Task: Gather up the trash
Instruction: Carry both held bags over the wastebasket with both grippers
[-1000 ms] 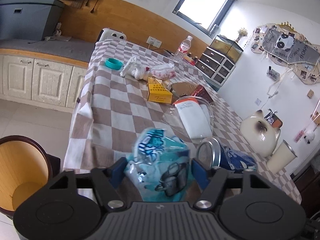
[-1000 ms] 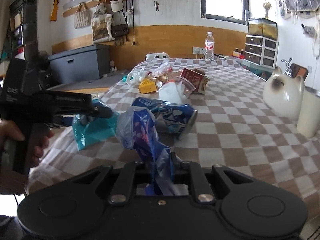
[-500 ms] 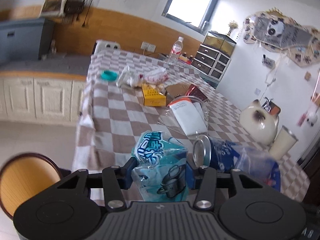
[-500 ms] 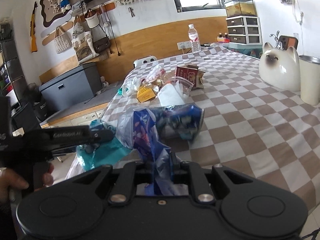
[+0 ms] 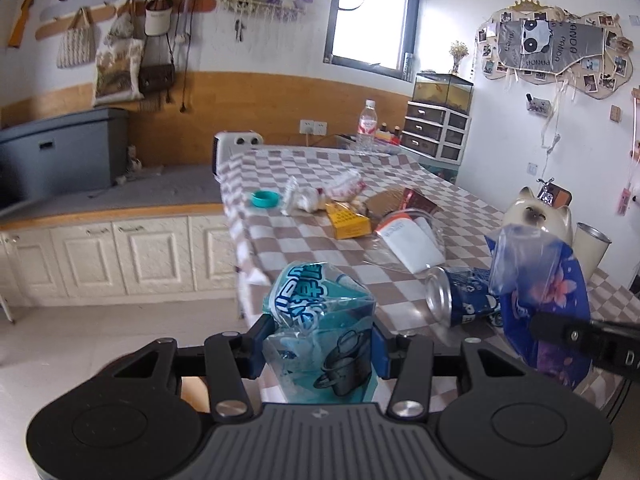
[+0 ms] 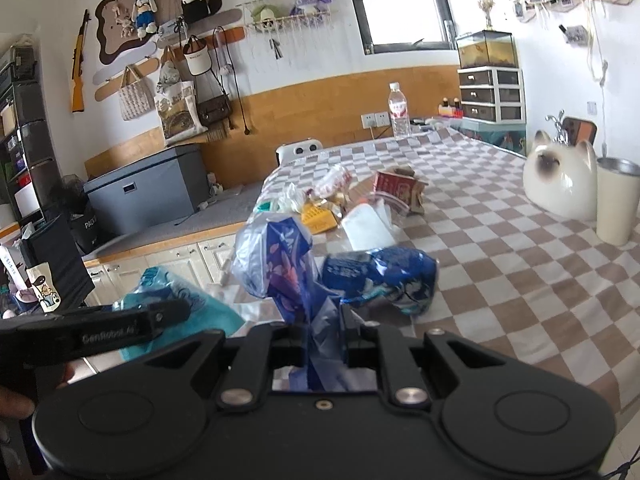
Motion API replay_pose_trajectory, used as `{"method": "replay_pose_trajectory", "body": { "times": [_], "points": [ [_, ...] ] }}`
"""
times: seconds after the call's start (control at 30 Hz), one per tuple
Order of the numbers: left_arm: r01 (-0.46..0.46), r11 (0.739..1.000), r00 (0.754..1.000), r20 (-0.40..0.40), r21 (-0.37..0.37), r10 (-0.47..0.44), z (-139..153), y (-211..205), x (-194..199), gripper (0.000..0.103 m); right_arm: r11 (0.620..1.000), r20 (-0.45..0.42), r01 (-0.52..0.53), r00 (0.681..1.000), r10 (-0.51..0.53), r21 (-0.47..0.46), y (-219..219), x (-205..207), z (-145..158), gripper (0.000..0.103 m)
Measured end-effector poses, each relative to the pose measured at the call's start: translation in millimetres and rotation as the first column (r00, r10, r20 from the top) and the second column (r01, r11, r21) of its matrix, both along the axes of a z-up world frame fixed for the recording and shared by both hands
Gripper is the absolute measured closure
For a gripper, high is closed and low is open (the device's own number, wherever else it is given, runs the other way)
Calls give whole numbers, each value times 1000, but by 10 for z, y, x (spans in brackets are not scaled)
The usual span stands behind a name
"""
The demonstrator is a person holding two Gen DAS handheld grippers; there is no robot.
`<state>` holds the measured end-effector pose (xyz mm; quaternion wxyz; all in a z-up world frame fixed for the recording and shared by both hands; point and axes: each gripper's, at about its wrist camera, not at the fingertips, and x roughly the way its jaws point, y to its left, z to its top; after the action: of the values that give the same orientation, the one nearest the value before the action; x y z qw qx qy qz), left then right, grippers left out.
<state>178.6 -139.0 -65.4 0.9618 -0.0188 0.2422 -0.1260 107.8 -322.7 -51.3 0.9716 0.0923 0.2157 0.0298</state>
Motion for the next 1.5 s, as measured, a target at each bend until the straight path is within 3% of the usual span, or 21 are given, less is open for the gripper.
{"method": "replay_pose_trajectory", "body": {
  "times": [0.53, 0.9, 1.23, 1.5],
  "points": [
    [-79, 997, 994, 76, 6, 79, 322, 642, -373, 53, 998, 44, -40, 998, 42, -55, 601, -56, 228, 89],
    [-194, 981, 978, 76, 5, 193, 318, 1256, -372, 53, 984, 32, -162, 986, 164, -70, 1195, 227, 251, 89],
    [-292, 957, 956, 27, 6, 291, 198, 1831, -198, 53, 947, -30, -310, 951, 308, -85, 1831, 673, 156, 89],
    [-336, 941, 940, -44, 25, 337, 28, 2160, 114, 53, 910, -147, -406, 908, 391, -88, 2235, 1236, 31, 89]
  ]
}}
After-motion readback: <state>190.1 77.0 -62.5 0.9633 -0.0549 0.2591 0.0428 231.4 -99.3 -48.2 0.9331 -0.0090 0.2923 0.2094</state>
